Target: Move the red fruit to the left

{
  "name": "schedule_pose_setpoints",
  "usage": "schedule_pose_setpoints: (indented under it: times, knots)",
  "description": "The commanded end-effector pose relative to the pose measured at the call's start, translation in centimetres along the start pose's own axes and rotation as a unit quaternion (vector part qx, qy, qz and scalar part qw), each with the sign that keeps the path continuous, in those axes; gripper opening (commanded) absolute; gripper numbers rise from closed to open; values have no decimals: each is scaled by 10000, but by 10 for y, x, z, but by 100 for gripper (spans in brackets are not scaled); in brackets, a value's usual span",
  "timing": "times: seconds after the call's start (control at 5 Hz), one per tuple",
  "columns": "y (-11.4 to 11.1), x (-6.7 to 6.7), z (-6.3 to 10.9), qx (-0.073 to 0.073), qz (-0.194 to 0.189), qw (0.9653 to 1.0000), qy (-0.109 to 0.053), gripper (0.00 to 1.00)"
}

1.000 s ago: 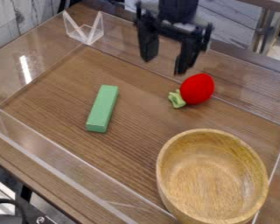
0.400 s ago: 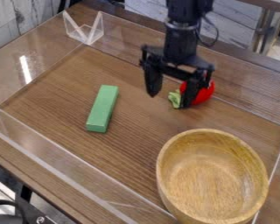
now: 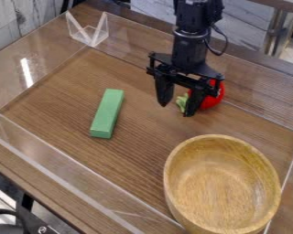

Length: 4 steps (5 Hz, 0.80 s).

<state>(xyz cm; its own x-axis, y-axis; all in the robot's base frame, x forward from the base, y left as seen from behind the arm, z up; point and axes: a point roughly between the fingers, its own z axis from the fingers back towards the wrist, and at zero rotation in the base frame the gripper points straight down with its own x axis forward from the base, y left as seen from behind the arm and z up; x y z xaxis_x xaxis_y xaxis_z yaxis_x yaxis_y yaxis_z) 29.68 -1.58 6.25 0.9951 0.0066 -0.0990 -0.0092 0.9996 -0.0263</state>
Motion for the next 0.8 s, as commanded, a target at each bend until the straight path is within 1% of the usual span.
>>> schedule_pose_setpoints:
  times: [0.0,0.2,0.4,0.6]
  knots:
    - [3,4,14,-34,234,9993,-305,0]
    - [7,-1,34,-165,498,9973,-505,0]
    - [13,-10,65,-339,767,9933,-796,0]
    - [21,-8,88,-492,857,9905,-957,0]
